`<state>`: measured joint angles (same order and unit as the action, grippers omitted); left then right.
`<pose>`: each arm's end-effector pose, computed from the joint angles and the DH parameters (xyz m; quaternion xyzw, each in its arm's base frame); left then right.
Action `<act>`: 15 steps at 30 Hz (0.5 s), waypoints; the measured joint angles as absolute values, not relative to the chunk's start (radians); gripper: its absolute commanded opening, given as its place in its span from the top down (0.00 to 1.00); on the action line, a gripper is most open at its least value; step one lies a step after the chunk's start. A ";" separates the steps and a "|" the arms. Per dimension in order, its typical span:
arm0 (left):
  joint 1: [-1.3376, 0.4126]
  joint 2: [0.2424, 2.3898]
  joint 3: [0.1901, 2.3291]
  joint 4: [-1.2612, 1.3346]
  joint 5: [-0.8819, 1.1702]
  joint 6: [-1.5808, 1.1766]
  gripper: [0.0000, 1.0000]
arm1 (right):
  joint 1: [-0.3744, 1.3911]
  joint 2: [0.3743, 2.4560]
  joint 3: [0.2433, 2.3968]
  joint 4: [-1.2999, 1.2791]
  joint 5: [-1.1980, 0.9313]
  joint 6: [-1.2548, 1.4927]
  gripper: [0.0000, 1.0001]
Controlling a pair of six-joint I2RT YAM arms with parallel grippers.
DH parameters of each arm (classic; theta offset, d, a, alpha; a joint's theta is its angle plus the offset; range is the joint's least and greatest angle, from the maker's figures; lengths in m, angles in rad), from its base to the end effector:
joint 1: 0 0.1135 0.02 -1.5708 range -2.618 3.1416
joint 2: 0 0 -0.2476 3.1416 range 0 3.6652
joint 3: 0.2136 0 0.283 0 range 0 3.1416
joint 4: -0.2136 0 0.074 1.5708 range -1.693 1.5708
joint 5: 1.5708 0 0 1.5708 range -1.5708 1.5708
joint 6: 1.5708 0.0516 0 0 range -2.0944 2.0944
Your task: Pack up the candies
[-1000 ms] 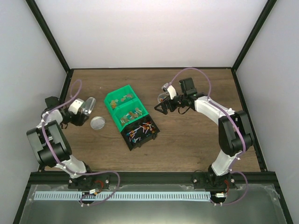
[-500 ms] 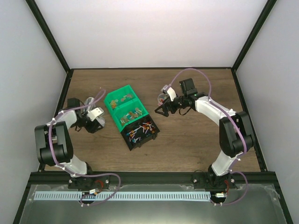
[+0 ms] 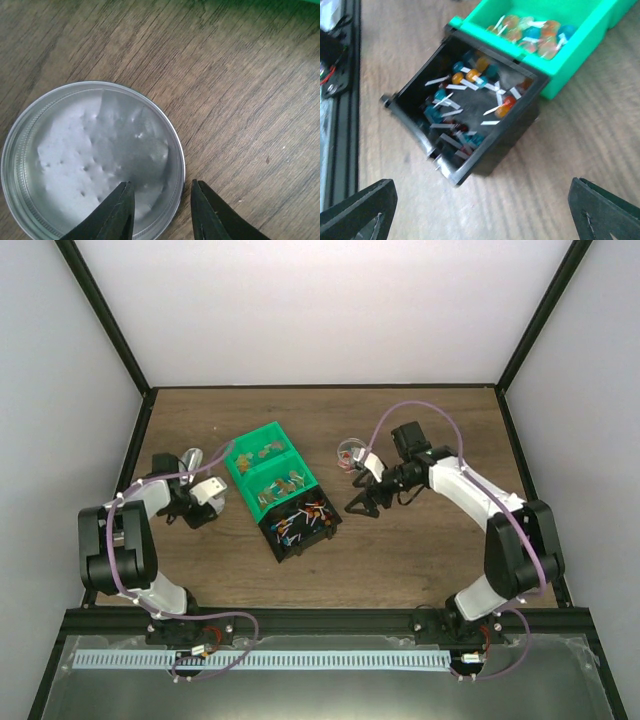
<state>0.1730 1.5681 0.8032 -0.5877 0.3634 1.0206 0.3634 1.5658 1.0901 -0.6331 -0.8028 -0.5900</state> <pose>0.2857 0.0313 0.0935 0.4200 0.8831 -0.0884 0.1895 0.3056 0.1559 0.1894 -0.4906 0.7551 0.3541 0.2524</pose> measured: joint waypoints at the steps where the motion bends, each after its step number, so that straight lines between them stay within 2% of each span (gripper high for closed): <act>1: 0.170 1.568 0.801 -0.582 0.358 1.020 0.71 | 0.364 1.547 1.076 -0.682 -0.809 -0.644 0.04; 4: 0.164 1.568 0.789 -0.565 0.350 1.008 0.76 | 0.376 1.491 1.041 -0.734 -0.808 -0.717 0.05; 9: 0.149 1.557 0.765 -0.537 0.345 0.993 0.85 | 0.509 1.430 0.925 -0.767 -0.759 -0.813 0.06; 12: 0.144 1.555 0.764 -0.536 0.346 0.978 0.96 | 0.598 1.430 0.881 -0.770 -0.720 -0.833 0.06; 15: 0.143 1.552 0.764 -0.541 0.355 0.962 0.96 | 0.655 1.430 0.862 -0.754 -0.685 -0.830 0.06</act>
